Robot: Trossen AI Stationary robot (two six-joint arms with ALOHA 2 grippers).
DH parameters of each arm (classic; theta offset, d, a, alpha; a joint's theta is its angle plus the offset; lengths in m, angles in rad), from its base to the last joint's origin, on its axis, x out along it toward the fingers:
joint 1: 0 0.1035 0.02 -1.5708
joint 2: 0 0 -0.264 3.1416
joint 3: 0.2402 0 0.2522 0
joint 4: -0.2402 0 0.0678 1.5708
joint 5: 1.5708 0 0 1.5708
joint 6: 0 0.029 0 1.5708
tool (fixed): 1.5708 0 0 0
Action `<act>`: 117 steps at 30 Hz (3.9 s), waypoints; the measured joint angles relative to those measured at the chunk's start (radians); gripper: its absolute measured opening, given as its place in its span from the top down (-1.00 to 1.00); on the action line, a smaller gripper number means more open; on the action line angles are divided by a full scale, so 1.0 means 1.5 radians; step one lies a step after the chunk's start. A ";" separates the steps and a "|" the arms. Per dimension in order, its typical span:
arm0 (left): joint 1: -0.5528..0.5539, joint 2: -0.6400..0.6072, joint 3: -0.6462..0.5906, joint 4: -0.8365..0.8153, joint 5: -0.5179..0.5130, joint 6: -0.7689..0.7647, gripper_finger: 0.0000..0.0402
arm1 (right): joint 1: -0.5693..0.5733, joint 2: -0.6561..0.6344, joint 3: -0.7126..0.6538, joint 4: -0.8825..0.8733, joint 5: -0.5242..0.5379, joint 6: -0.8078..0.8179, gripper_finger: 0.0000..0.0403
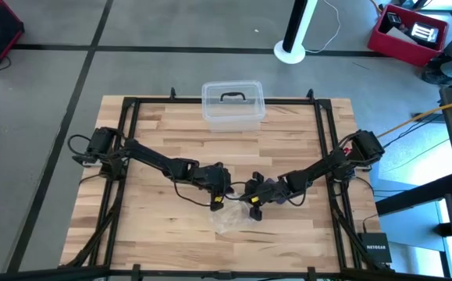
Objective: Roll bandage
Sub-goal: Open the transparent zip bag
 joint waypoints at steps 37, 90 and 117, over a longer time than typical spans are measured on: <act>-0.029 -0.002 -0.001 0.026 -0.044 0.014 1.00 | -0.001 -0.052 0.001 0.014 0.017 -0.001 0.62; -0.037 -0.003 0.000 0.035 -0.047 0.031 1.00 | -0.001 -0.031 0.001 0.039 -0.010 -0.065 0.88; -0.036 -0.065 0.000 -0.045 -0.116 -0.008 0.99 | 0.000 -0.035 0.000 -0.061 -0.135 0.003 0.85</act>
